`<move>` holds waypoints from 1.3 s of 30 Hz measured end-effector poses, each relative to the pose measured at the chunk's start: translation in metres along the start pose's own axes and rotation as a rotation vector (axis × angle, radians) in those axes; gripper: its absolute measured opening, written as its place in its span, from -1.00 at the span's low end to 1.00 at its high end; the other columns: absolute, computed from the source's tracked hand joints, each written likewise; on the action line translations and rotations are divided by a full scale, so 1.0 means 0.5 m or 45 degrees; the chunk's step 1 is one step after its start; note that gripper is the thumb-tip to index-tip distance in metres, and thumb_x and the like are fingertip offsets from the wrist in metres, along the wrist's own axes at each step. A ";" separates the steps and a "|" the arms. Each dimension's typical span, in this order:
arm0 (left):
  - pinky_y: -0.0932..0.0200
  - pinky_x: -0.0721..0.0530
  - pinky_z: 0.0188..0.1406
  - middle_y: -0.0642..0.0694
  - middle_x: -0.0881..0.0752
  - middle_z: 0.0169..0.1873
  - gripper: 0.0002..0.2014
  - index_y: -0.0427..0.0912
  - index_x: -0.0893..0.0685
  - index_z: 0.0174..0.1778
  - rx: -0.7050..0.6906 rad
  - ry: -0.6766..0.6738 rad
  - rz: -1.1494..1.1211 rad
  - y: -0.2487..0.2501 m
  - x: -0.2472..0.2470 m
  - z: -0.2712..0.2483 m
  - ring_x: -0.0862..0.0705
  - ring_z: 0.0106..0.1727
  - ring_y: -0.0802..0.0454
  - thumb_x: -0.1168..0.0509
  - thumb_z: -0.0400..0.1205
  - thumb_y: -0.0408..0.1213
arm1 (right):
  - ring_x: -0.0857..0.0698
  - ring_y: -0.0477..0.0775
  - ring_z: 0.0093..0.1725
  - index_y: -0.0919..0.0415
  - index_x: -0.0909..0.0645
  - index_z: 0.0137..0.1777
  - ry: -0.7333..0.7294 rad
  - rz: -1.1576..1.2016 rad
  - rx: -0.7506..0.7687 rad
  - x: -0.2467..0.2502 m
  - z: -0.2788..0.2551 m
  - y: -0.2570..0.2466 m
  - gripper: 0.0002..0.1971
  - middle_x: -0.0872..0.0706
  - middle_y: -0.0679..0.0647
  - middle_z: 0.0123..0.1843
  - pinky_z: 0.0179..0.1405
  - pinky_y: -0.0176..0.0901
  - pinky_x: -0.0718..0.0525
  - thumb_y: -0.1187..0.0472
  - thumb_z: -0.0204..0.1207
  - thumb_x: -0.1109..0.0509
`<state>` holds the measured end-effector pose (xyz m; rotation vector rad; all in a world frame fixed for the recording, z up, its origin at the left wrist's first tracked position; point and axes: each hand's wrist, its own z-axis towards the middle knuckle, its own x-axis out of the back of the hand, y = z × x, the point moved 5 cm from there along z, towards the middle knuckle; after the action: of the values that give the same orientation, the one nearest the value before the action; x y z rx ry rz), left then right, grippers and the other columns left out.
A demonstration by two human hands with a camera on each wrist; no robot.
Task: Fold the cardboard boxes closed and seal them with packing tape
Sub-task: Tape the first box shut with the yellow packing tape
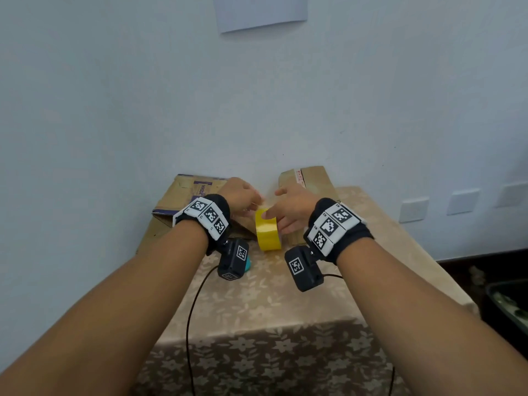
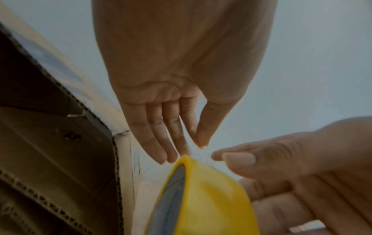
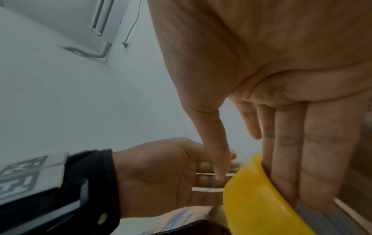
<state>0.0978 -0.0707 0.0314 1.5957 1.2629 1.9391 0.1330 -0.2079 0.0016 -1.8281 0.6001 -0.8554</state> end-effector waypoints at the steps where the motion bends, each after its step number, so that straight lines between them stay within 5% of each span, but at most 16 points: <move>1: 0.12 -0.83 -0.29 -0.16 -0.76 -0.24 -0.89 -0.27 -0.73 -0.17 -0.050 0.014 0.026 0.005 0.003 0.000 -0.74 -0.24 0.01 -0.38 0.66 -0.49 | -0.80 0.42 0.22 0.12 -0.14 0.75 0.024 0.036 0.018 -0.002 0.001 -0.002 -0.10 -0.71 0.40 0.28 0.24 0.32 -0.78 0.37 0.53 -0.60; 4: -0.17 -0.85 0.01 -0.13 -0.79 -0.23 -0.87 -0.20 -0.68 -0.17 -0.172 0.132 0.025 0.015 0.018 0.003 -0.79 -0.14 -0.08 -0.35 0.69 -0.44 | -0.71 0.36 0.36 0.12 -0.09 0.79 0.074 0.166 0.155 -0.006 0.004 -0.017 0.08 -0.57 0.31 0.52 0.26 0.28 -0.77 0.36 0.39 -0.71; 8: -0.19 -0.81 0.10 -0.06 -0.83 -0.23 -0.91 -0.12 -0.64 -0.09 -0.290 0.277 -0.011 0.022 0.047 -0.003 -0.83 -0.08 -0.07 -0.33 0.73 -0.29 | -0.70 0.34 0.39 -0.09 -0.01 0.81 0.053 0.390 0.292 -0.024 0.006 -0.034 0.39 -0.52 0.30 0.59 0.30 0.36 -0.74 0.18 0.03 -0.81; 11: -0.11 -0.79 0.08 0.06 -0.78 -0.27 -0.93 -0.12 -0.64 -0.03 -0.385 0.349 0.091 0.026 0.062 -0.007 -0.78 -0.13 0.08 -0.30 0.76 -0.26 | -0.78 0.35 0.28 -0.11 0.00 0.82 -0.038 0.468 0.328 -0.050 -0.003 -0.039 0.25 -0.62 0.34 0.50 0.28 0.36 -0.76 0.26 0.21 -0.69; 14: 0.02 -0.74 0.02 0.09 -0.77 -0.26 -0.94 -0.11 -0.63 -0.04 -0.483 0.416 0.152 0.026 0.070 -0.012 -0.75 -0.14 0.13 -0.30 0.75 -0.27 | -0.88 0.06 -0.22 0.10 0.01 0.83 -0.088 0.505 0.373 -0.057 -0.009 -0.037 -0.12 -0.85 0.12 -0.10 -0.19 -0.14 -0.85 0.47 0.65 -0.41; 16: 0.18 -0.68 -0.05 0.10 -0.74 -0.24 -0.92 -0.10 -0.62 -0.08 -0.536 0.468 0.183 0.024 0.074 -0.013 -0.72 -0.14 0.14 -0.32 0.74 -0.29 | -0.83 -0.04 -0.38 0.17 -0.02 0.81 -0.071 0.425 0.395 -0.062 -0.020 -0.038 -0.27 -0.80 0.07 -0.28 -0.26 -0.24 -0.80 0.48 0.75 -0.27; 19: 0.50 -0.48 -0.30 0.07 -0.69 -0.23 -0.91 -0.13 -0.61 -0.09 -0.571 0.523 0.223 0.018 0.078 -0.018 -0.60 -0.22 0.19 -0.31 0.74 -0.33 | -0.81 0.23 -0.23 0.18 -0.11 0.75 -0.122 0.361 0.369 -0.070 -0.019 -0.042 -0.38 -0.82 0.23 -0.20 0.09 0.14 -0.79 0.45 0.76 -0.23; 25: 0.26 -0.57 -0.16 0.07 -0.70 -0.23 -0.89 -0.10 -0.60 -0.10 -0.692 0.580 0.174 0.041 0.096 -0.028 -0.66 -0.17 0.10 -0.30 0.74 -0.34 | -0.76 0.19 -0.39 0.29 -0.42 0.40 -0.072 0.347 0.321 -0.056 -0.010 -0.025 -0.77 -0.78 0.26 -0.29 -0.32 -0.02 -0.76 0.25 0.82 -0.23; 29: 0.14 -0.65 -0.04 0.05 -0.71 -0.22 -0.91 -0.09 -0.60 -0.07 -0.654 0.579 0.111 0.048 0.109 -0.023 -0.71 -0.12 0.04 -0.29 0.75 -0.32 | -0.74 0.18 -0.42 0.28 -0.44 0.35 -0.122 0.372 0.337 -0.058 -0.004 -0.025 -0.77 -0.76 0.24 -0.30 -0.39 -0.05 -0.73 0.19 0.81 -0.29; 34: -0.04 -0.73 0.05 0.00 -0.71 -0.20 -0.90 -0.10 -0.58 -0.07 -0.503 0.552 0.002 0.041 0.130 -0.012 -0.76 -0.11 -0.01 -0.28 0.76 -0.34 | -0.82 0.26 -0.16 0.27 -0.35 0.53 -0.286 0.414 0.336 -0.074 -0.012 -0.027 -0.53 -0.83 0.32 -0.14 0.01 0.12 -0.81 0.55 0.67 -0.30; 36: -0.06 -0.76 0.04 -0.03 -0.70 -0.17 -0.92 -0.14 -0.59 -0.04 -0.483 0.528 -0.035 0.036 0.132 -0.013 -0.76 -0.19 0.02 -0.27 0.77 -0.36 | -0.84 0.25 -0.18 0.27 -0.38 0.54 -0.276 0.389 0.315 -0.073 -0.014 -0.026 -0.52 -0.84 0.34 -0.13 -0.05 0.08 -0.83 0.54 0.67 -0.32; 39: -0.06 -0.77 0.06 -0.08 -0.72 -0.13 -0.93 -0.15 -0.61 -0.04 -0.463 0.540 -0.033 0.020 0.135 -0.016 -0.79 -0.06 -0.13 -0.28 0.75 -0.37 | -0.84 0.24 -0.25 0.27 -0.36 0.57 -0.258 0.367 0.269 -0.070 -0.014 -0.026 -0.49 -0.84 0.35 -0.16 -0.13 0.04 -0.83 0.52 0.66 -0.33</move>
<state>0.0720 -0.0308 0.0813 1.0216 0.9796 2.4052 0.1060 -0.1817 0.0056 -1.5664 0.6010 -0.5127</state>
